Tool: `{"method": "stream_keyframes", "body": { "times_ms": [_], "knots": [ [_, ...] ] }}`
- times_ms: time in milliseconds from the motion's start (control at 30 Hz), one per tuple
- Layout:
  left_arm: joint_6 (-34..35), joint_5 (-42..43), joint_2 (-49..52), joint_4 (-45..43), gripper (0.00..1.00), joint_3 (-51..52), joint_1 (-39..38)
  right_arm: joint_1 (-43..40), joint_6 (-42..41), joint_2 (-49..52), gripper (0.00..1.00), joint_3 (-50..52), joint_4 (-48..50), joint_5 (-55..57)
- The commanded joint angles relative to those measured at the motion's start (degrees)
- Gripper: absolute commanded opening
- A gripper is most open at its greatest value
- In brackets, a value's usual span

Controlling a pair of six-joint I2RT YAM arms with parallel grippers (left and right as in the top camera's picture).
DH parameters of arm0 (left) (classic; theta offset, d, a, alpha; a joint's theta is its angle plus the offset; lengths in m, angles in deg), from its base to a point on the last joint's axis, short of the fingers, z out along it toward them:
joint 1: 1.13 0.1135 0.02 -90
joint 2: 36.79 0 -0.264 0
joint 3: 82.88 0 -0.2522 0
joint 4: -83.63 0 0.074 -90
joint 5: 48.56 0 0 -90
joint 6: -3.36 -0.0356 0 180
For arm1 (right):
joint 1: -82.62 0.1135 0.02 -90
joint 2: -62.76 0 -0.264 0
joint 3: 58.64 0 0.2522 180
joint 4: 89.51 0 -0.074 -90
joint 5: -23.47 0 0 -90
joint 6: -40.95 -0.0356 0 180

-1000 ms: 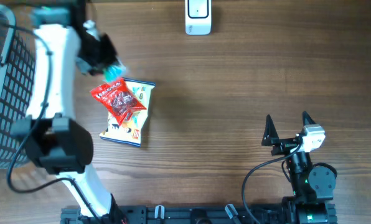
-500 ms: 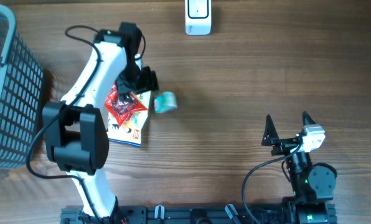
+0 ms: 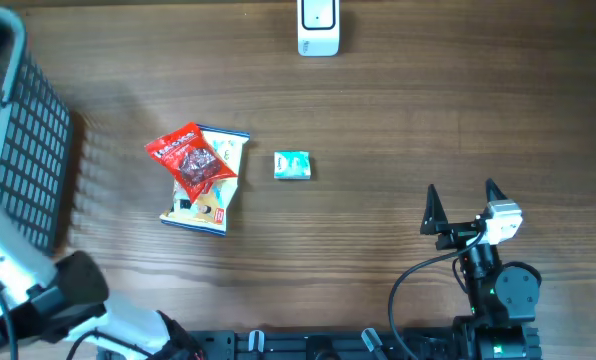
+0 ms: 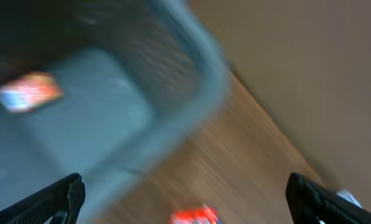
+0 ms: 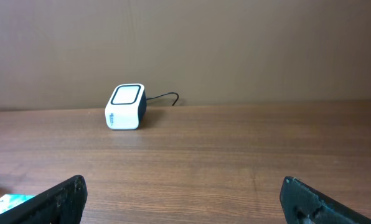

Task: Scan the item barcode
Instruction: 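Carry the small green box out and place it right of the bags, then reach into the basket and grasp the orange box with the left gripper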

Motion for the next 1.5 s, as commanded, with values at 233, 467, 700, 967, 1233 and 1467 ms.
{"method": "stream_keyframes", "body": {
  "times_ms": [233,467,700,967,1233,1467],
  "knots": [
    [0.63,-15.37,14.53,-0.24,1.00,0.04,13.07,0.17,-0.44,-0.31,1.00,0.07,0.15,0.55],
    [-0.94,-27.02,25.03,-1.27,1.00,0.04,12.83,0.17,-0.44,-0.31,1.00,0.07,0.15,0.55],
    [-4.22,-33.48,34.51,-2.45,1.00,0.04,11.10,0.17,-0.44,-0.31,1.00,0.07,0.15,0.55],
    [-10.51,-32.06,42.12,-7.23,1.00,0.04,9.51,0.15,-0.44,-0.31,1.00,0.07,0.15,0.55],
    [-12.74,-32.04,44.72,-10.56,0.94,0.04,9.57,0.17,-0.44,-0.31,1.00,0.07,0.15,0.55],
    [-13.81,-32.02,44.74,-12.17,0.79,0.59,10.01,0.15,-0.44,-0.31,1.00,0.07,0.15,0.55]
  ]
}}
